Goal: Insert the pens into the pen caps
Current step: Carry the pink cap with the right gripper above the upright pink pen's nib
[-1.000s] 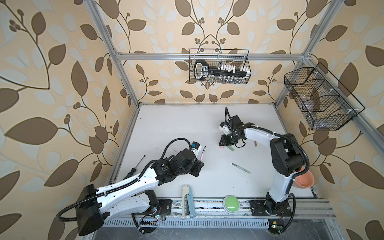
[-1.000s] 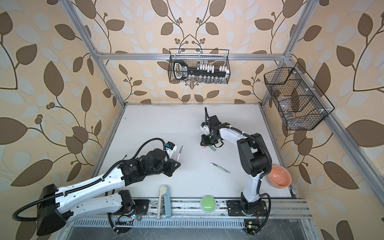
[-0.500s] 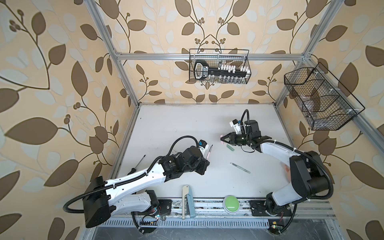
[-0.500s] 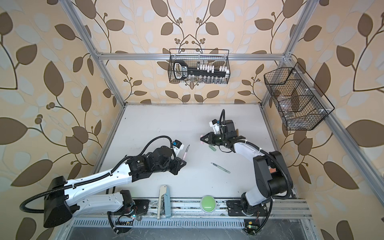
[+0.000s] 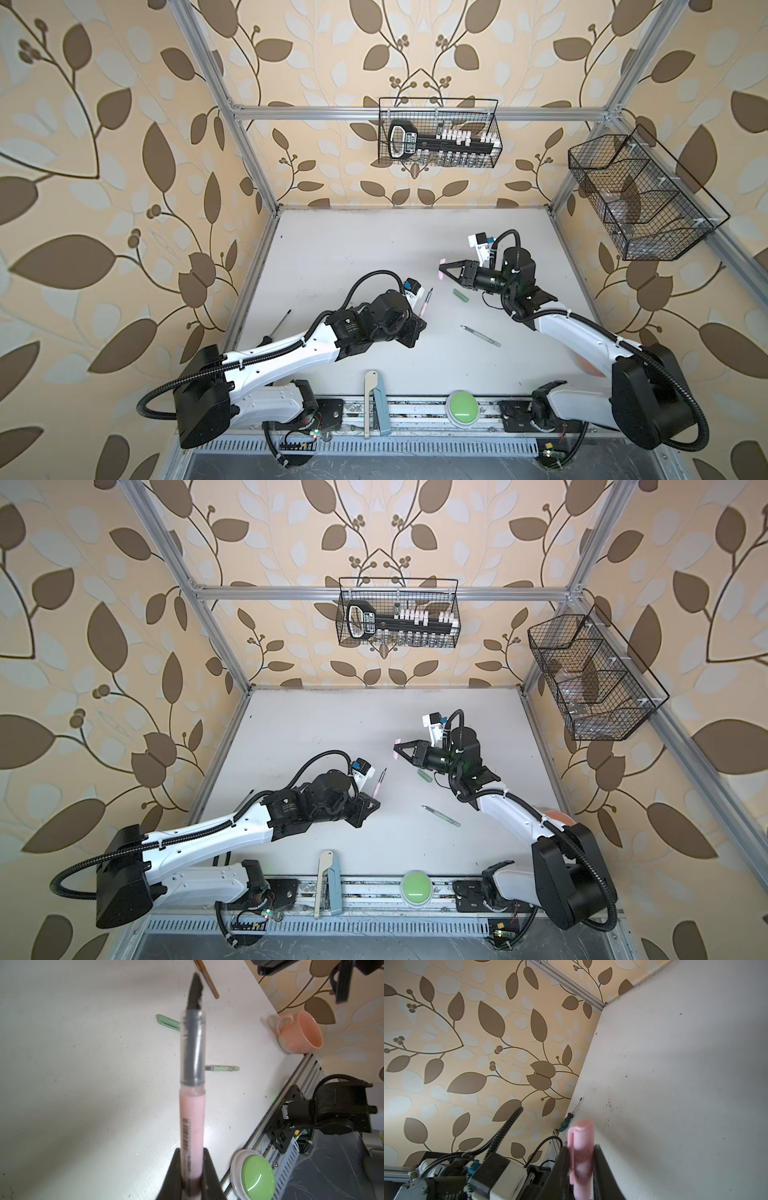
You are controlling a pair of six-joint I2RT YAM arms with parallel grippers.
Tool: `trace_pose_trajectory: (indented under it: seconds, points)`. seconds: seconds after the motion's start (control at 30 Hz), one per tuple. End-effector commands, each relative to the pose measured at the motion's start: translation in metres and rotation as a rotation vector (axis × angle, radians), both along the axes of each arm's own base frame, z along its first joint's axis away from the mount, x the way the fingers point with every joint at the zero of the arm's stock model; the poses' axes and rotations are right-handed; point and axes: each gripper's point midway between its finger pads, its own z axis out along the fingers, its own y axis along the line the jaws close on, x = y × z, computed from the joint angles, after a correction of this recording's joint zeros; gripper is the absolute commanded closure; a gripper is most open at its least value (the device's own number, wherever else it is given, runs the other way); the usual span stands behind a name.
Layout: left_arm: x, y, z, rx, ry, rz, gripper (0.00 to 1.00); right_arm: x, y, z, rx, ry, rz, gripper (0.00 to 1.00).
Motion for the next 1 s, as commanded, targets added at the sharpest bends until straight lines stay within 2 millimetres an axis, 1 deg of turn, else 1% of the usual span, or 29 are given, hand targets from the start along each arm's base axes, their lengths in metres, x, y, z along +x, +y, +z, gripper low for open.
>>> trace_pose_trajectory:
  seconds: [0.0, 0.07, 0.23, 0.6, 0.77, 0.97]
  points:
    - [0.003, -0.018, 0.032, -0.091, -0.061, -0.039, 1.00, 0.002, -0.001, 0.017, 0.051, -0.028, -0.060, 0.79]
    - [0.003, -0.020, 0.036, -0.104, -0.064, -0.042, 1.00, 0.000, 0.001, 0.020, 0.056, -0.037, -0.066, 0.80]
    - [0.002, -0.019, 0.040, -0.115, -0.074, -0.043, 1.00, 0.000, 0.003, 0.021, 0.064, -0.034, -0.076, 0.80]
    - [0.002, -0.015, 0.042, -0.121, -0.087, -0.032, 1.00, -0.006, 0.004, 0.023, 0.070, -0.038, -0.082, 0.80]
    - [0.002, -0.012, 0.040, -0.106, -0.087, -0.028, 1.00, -0.008, 0.005, 0.028, 0.077, -0.047, -0.086, 0.80]
    - [0.003, -0.008, 0.042, -0.102, -0.099, -0.015, 1.00, -0.015, 0.014, 0.031, 0.072, -0.055, -0.072, 0.80]
